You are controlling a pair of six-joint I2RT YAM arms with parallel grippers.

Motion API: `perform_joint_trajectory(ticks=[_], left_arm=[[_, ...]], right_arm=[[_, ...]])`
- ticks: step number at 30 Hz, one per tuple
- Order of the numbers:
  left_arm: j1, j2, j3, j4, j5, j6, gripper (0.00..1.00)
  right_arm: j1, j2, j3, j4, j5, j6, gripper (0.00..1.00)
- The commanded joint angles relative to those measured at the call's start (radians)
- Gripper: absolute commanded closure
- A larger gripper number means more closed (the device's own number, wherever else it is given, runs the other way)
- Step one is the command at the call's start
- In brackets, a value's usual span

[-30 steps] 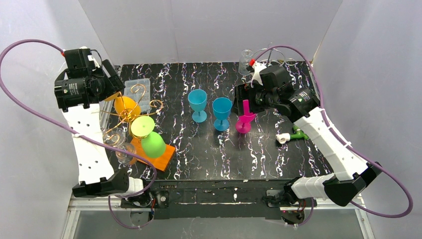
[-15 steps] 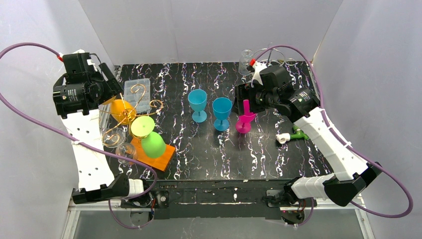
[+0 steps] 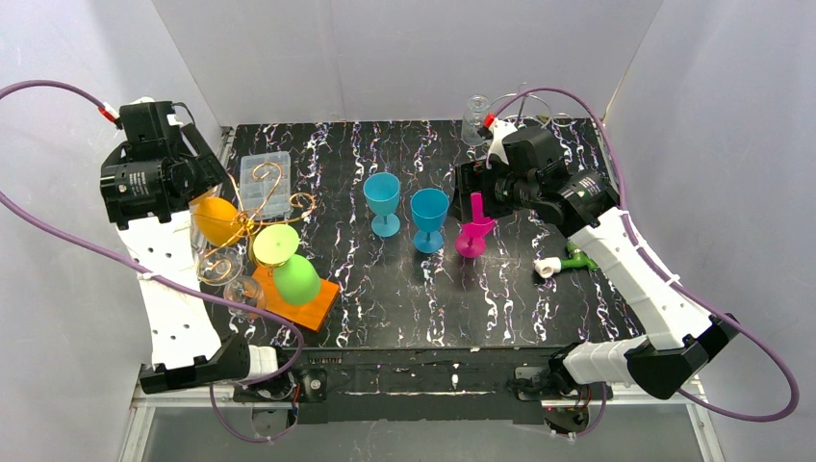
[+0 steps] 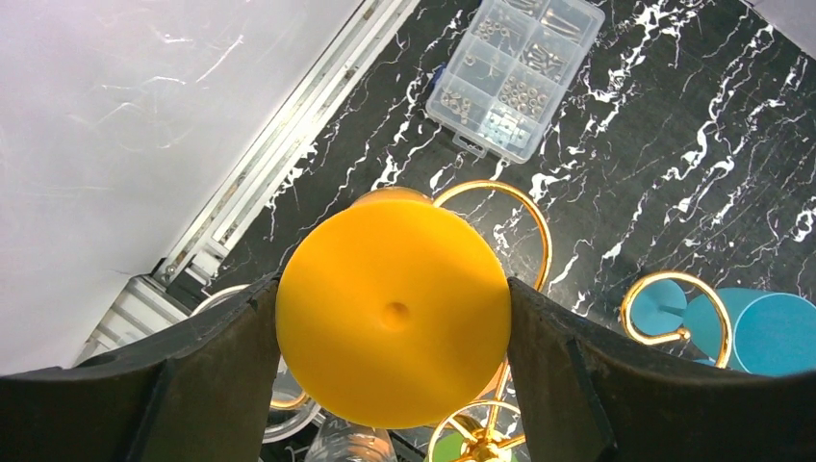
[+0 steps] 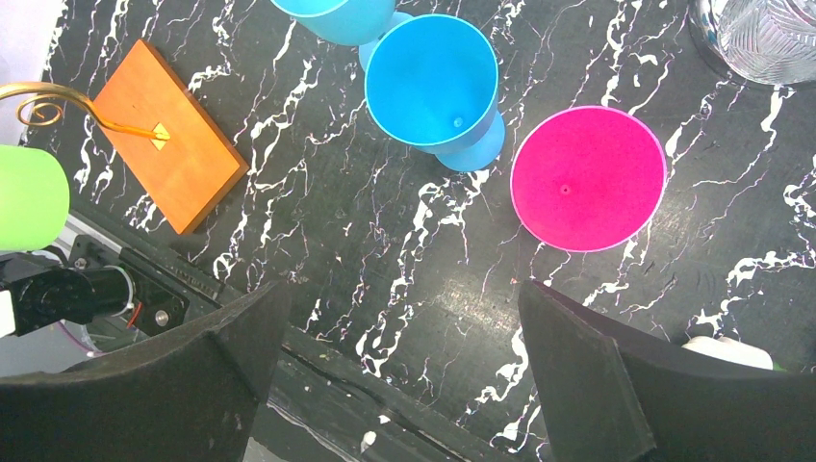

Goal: Take the wine glass off the wine glass rack
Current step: Pick up the wine glass from the wine rack, then place the wine glass at the center of the board.

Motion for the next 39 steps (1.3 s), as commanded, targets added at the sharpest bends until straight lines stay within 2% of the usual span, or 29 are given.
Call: perform_joint_trajectory(ticks=[1, 14, 18, 23, 30, 35, 39], left_arm=[[-0.001, 0.035, 0.072, -0.016, -0.076, 0.008, 0.38], [0.011, 0.204, 0.254, 0.027, -0.107, 0.043, 0.38], [0.011, 0.258, 0.323, 0.064, -0.058, 0.047, 0.38], [0.005, 0.327, 0.401, 0.111, 0.071, 0.028, 0.39], [-0.110, 0.377, 0.480, 0.169, 0.161, 0.009, 0.38], [-0.207, 0.355, 0.470, 0.216, 0.233, -0.043, 0.38], [-0.233, 0.322, 0.453, 0.234, 0.301, -0.079, 0.38]], right_arm=[[0.006, -0.010, 0.043, 0.004, 0.010, -0.016, 0.03], [0.005, -0.011, 0.043, -0.006, 0.012, -0.013, 0.03], [0.006, -0.006, 0.048, -0.007, 0.012, -0.010, 0.03], [0.005, -0.005, 0.049, 0.003, 0.015, -0.007, 0.03], [0.006, 0.007, 0.060, 0.047, 0.016, 0.018, 0.02], [0.005, 0.016, 0.060, 0.095, 0.015, 0.042, 0.02], [0.004, 0.023, 0.062, 0.139, 0.012, 0.064, 0.02]])
